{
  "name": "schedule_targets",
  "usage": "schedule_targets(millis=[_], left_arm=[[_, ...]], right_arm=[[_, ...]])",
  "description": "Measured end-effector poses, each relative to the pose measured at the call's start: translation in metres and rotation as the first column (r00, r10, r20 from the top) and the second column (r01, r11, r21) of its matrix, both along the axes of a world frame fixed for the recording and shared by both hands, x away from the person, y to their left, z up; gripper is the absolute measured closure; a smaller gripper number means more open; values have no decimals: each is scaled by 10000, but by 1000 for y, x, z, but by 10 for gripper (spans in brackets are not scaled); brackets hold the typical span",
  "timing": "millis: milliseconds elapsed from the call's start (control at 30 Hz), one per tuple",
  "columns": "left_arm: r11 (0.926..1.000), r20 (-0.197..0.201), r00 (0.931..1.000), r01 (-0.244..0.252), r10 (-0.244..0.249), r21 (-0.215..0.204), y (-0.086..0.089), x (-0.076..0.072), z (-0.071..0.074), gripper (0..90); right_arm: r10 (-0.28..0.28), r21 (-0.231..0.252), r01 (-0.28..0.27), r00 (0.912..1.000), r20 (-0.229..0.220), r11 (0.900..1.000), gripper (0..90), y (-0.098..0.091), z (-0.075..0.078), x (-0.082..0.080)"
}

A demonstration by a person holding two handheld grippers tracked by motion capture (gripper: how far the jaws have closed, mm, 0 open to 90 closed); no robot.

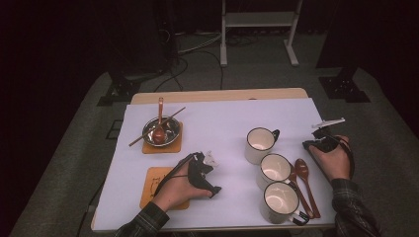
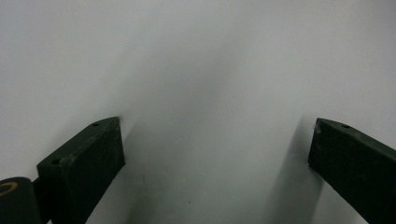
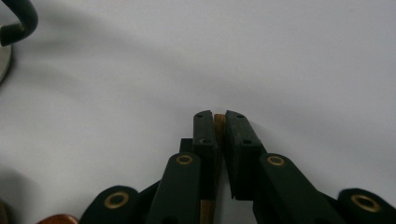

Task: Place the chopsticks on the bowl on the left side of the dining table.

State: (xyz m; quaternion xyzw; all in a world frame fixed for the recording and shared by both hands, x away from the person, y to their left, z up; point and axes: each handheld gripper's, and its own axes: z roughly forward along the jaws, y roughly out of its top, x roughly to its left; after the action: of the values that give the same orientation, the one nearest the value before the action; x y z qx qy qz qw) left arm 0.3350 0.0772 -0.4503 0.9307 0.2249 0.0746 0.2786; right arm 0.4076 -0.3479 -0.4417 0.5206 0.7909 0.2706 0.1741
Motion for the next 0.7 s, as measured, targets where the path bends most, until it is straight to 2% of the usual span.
schedule_targets(millis=[400, 700], left_arm=[[10000, -14, 10000, 11, -11, 19, 0, 0, 0, 22], [10000, 3, 10000, 41, -41, 40, 0, 0, 0, 22]], right_arm=[[265, 65, -265, 9996, 1, 9996, 829, 16, 0, 12], [546, -63, -546, 9985, 39, 9985, 831, 33, 0, 24]])
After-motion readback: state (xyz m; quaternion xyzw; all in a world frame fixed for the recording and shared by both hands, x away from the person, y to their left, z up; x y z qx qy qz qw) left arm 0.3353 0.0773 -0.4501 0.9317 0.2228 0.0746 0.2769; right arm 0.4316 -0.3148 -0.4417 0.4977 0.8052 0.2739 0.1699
